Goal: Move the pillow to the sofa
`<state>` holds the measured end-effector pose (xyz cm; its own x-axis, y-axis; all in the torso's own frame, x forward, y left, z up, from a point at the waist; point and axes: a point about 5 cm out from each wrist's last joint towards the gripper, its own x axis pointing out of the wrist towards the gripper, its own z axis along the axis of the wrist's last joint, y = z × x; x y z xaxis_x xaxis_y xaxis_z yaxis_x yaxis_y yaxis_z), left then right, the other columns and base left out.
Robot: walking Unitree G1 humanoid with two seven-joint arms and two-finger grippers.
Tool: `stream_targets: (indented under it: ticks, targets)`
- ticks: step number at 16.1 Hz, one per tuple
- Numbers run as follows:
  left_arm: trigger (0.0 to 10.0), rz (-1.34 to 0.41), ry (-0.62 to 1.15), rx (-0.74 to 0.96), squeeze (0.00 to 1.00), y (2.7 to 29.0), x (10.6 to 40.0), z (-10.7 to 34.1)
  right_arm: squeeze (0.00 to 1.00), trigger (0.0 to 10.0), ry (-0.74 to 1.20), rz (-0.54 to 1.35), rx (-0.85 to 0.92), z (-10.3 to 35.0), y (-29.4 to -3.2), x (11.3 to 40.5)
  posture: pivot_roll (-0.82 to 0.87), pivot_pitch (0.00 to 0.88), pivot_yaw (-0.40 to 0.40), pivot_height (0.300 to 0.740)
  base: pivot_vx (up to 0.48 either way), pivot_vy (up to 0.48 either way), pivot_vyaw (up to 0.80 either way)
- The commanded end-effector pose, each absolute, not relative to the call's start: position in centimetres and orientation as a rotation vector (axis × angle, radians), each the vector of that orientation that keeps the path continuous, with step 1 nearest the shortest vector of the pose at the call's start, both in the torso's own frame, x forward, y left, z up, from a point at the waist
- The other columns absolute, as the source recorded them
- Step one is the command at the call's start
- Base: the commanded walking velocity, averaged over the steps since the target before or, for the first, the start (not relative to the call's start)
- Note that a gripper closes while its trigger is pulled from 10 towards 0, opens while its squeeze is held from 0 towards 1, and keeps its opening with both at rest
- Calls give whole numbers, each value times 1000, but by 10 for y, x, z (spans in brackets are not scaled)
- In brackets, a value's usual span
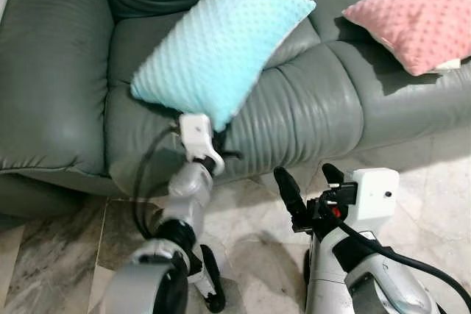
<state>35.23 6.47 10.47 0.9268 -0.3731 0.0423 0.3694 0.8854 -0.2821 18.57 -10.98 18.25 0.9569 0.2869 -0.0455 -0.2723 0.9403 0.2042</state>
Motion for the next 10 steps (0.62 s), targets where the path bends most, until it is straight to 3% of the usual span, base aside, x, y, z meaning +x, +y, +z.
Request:
stream_targets:
  ticks: [1, 3, 6, 10]
  targets:
    - [0, -468, 110, -300, 0, 62, 333, 79, 682, 10000, 82, 282, 200, 180, -113, 186, -283, 293, 123, 548, 0, 0, 0]
    - [0, -518, 120, -288, 0, 76, 318, 71, 678, 10000, 76, 292, 197, 181, -114, 189, -265, 287, 119, 548, 0, 0, 0]
    - [0, -480, 198, -207, 0, 129, 291, 48, 659, 10000, 71, 308, 197, 180, -112, 196, -232, 281, 116, 548, 0, 0, 0]
    - [0, -403, 241, -101, 0, 172, 297, 46, 639, 10000, 66, 319, 195, 180, -110, 200, -228, 279, 110, 548, 0, 0, 0]
